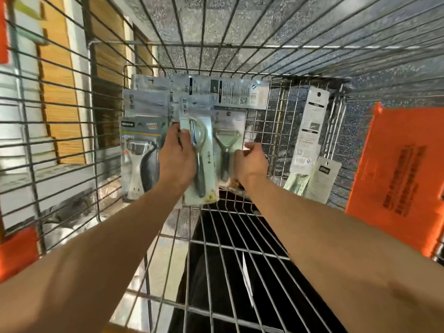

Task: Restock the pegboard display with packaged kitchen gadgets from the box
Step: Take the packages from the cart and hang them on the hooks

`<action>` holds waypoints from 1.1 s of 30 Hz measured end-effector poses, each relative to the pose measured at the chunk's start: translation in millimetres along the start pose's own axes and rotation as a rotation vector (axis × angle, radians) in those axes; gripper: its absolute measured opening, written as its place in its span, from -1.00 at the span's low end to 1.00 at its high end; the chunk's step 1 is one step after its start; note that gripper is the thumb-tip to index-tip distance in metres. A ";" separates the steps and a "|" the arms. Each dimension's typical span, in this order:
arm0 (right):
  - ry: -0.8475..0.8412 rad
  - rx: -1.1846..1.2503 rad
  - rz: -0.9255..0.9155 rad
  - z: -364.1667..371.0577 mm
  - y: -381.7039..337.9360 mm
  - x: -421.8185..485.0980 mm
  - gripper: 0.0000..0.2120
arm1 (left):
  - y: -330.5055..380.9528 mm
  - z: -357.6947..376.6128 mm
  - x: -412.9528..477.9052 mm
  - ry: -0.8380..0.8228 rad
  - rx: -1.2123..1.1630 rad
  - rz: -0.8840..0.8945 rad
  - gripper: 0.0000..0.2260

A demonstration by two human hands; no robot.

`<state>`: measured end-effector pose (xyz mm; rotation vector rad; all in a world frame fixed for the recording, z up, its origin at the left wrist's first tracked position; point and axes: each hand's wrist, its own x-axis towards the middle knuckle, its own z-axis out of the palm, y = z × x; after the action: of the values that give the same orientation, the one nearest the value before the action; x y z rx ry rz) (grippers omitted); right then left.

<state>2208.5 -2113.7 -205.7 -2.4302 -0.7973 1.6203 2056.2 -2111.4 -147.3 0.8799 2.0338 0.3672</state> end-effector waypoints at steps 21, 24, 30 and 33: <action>0.316 -0.386 0.070 -92.7 48.6 56.8 -0.33 | 41.5 59.1 -4.9 -0.219 -0.004 0.071 -0.80; 0.299 -0.438 -0.058 -89.5 54.6 41.0 -0.51 | 48.1 64.7 -6.0 -0.282 0.009 0.022 -0.65; 0.275 -0.484 -0.138 -83.5 54.8 19.9 -0.43 | 52.3 73.4 -6.6 -0.296 0.040 -0.001 -0.72; 0.314 -0.360 -0.127 -77.9 37.3 29.8 -0.46 | 46.9 77.6 -3.4 -0.287 0.075 0.008 -0.78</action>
<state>2299.6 -2116.4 -211.3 -2.7052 -1.2408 1.0865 2141.4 -2085.8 -164.8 0.9301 1.7888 0.1588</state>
